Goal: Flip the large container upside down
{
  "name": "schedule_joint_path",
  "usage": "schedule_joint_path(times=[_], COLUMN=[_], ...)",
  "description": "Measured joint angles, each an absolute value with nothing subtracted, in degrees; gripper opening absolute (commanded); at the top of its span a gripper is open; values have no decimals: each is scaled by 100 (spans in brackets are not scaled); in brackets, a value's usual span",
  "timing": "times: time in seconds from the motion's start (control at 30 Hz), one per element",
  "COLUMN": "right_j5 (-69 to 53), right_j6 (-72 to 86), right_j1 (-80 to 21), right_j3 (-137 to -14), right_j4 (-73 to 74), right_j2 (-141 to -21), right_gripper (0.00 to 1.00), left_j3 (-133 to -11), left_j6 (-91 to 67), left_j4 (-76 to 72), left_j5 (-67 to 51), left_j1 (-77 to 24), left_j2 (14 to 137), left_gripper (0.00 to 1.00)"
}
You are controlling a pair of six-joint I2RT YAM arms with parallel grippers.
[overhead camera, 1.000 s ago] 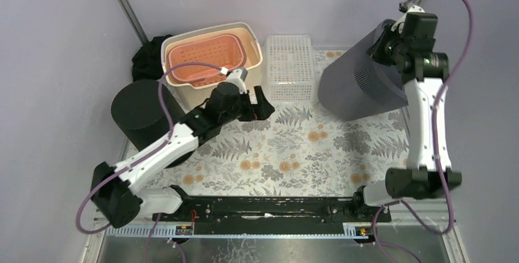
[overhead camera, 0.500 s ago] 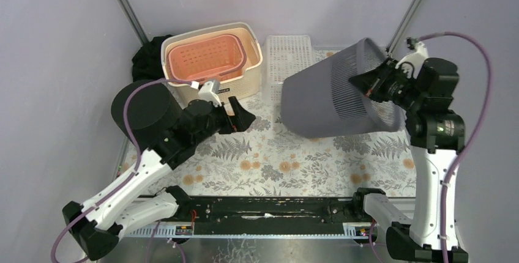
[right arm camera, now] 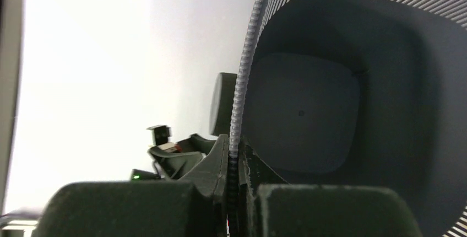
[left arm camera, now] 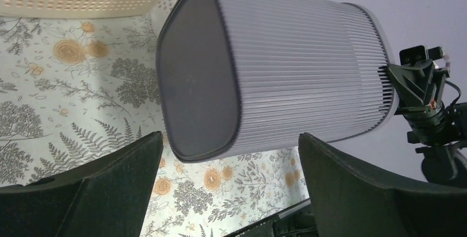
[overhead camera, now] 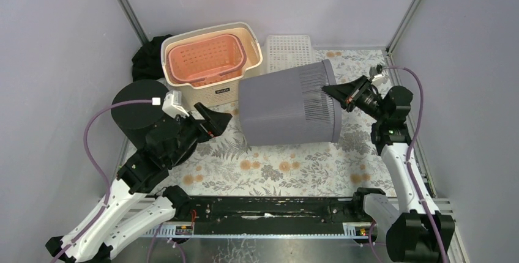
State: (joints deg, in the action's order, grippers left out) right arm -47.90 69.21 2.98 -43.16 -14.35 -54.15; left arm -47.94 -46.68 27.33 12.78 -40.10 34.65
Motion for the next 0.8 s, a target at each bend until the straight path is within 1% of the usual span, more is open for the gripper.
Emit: schedule_joint_path(times=[0.13, 0.23, 0.53, 0.67, 0.7, 0.8], right_j5=[-4921, -4904, -4663, -4305, -4237, -3946], right_j6=[7937, 8407, 8705, 8772, 8770, 8753], right_j1=[250, 91, -1313, -1712, -1782, -1984], right_j3=[-3795, -3586, -3253, -3046, -3000, -2759], right_j4=[-3114, -3970, -5127, -5527, -5601, -5857], right_j2=[-5649, -5793, -6270, -6536, -6587, -6733], right_gripper=[0, 0, 0, 0, 1, 12], left_j3=[-4742, -4713, -4711, -4613, -4595, -4593], left_j6=[-4869, -4984, -5203, -5365, -5380, -5398], left_j4=[2851, 2864, 2714, 2711, 2727, 2749], left_j5=[1516, 1682, 2082, 2290, 2340, 2460], left_j1=[-4010, -4010, -4010, -4001, -4001, -3990], left_j2=[3404, 3404, 3503, 3336, 3284, 3212], left_gripper=[100, 100, 100, 100, 100, 100])
